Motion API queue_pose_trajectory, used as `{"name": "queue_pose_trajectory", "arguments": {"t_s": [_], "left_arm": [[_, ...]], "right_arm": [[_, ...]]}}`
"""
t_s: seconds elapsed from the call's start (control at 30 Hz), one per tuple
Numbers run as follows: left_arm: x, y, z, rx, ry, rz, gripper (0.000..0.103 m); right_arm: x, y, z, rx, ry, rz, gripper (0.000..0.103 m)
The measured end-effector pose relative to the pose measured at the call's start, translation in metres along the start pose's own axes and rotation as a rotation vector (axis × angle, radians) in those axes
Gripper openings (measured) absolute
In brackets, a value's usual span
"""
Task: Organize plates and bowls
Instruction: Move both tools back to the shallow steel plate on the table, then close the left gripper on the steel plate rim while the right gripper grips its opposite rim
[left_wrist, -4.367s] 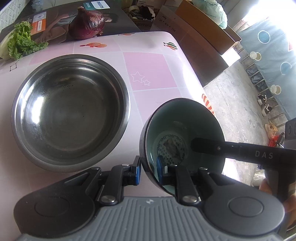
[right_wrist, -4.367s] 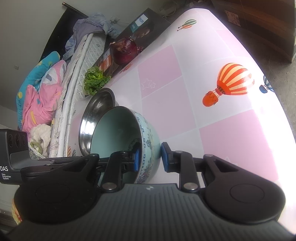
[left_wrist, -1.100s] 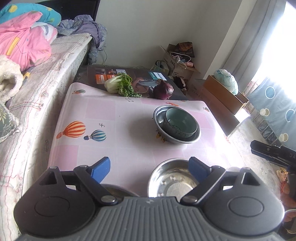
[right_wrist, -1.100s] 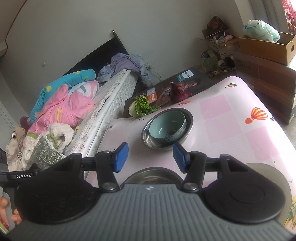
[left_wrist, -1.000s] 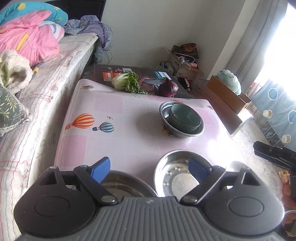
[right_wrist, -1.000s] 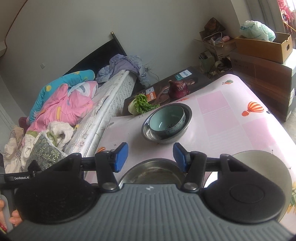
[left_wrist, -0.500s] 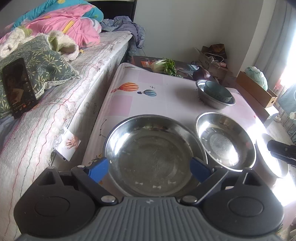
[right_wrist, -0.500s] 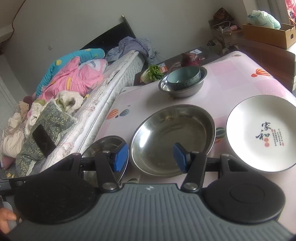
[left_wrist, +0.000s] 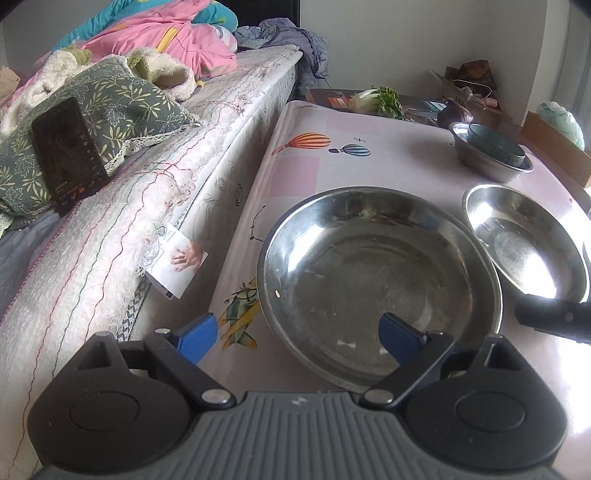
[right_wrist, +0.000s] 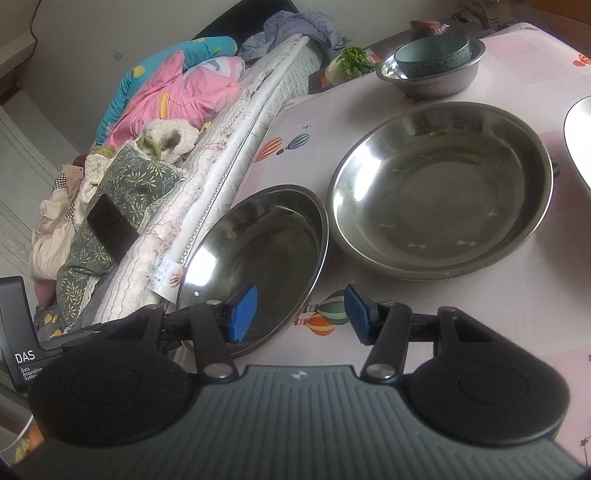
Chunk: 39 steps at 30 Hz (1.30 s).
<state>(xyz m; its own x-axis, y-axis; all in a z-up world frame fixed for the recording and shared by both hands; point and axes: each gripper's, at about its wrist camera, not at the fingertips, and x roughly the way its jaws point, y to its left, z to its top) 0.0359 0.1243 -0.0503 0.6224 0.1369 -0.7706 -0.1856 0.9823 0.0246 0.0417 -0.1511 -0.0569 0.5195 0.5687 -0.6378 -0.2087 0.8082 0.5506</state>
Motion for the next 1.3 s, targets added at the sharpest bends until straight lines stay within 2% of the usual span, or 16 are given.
{"name": "queue_pose_trajectory", "arguments": {"t_s": [0.07, 0.13, 0.2, 0.27, 0.37, 0.5, 0.53, 0.6, 1.0, 1.3], "left_arm": [[0.005, 0.000, 0.003, 0.006, 0.006, 0.012, 0.090], [0.010, 0.001, 0.005, 0.010, 0.020, 0.020, 0.079], [0.014, 0.002, 0.004, 0.010, 0.040, 0.016, 0.073], [0.018, 0.003, 0.003, 0.010, 0.054, 0.009, 0.069], [0.022, 0.005, 0.002, 0.005, 0.069, 0.006, 0.062], [0.024, 0.009, 0.000, -0.007, 0.075, 0.000, 0.042], [0.024, 0.009, 0.000, -0.009, 0.078, -0.002, 0.033], [0.024, 0.009, -0.001, -0.010, 0.083, -0.012, 0.027], [0.015, 0.008, -0.007, 0.003, 0.087, -0.038, 0.025], [0.004, 0.010, -0.020, -0.003, 0.108, -0.102, 0.025]], "right_arm": [[0.010, 0.001, 0.001, 0.006, 0.012, 0.004, 0.047], [0.019, 0.003, 0.002, 0.007, 0.020, 0.007, 0.042], [0.026, 0.005, 0.003, 0.003, 0.030, 0.007, 0.037], [0.033, 0.006, 0.004, 0.003, 0.039, 0.004, 0.036], [0.041, 0.007, 0.005, 0.007, 0.051, -0.006, 0.030], [0.048, 0.002, 0.005, 0.030, 0.070, -0.007, 0.016], [0.049, 0.001, 0.005, 0.037, 0.076, -0.004, 0.014], [0.050, 0.000, 0.005, 0.041, 0.078, -0.001, 0.012], [0.041, -0.005, 0.001, 0.048, 0.100, 0.009, 0.012], [0.024, -0.008, -0.011, 0.020, 0.131, 0.014, 0.012]]}}
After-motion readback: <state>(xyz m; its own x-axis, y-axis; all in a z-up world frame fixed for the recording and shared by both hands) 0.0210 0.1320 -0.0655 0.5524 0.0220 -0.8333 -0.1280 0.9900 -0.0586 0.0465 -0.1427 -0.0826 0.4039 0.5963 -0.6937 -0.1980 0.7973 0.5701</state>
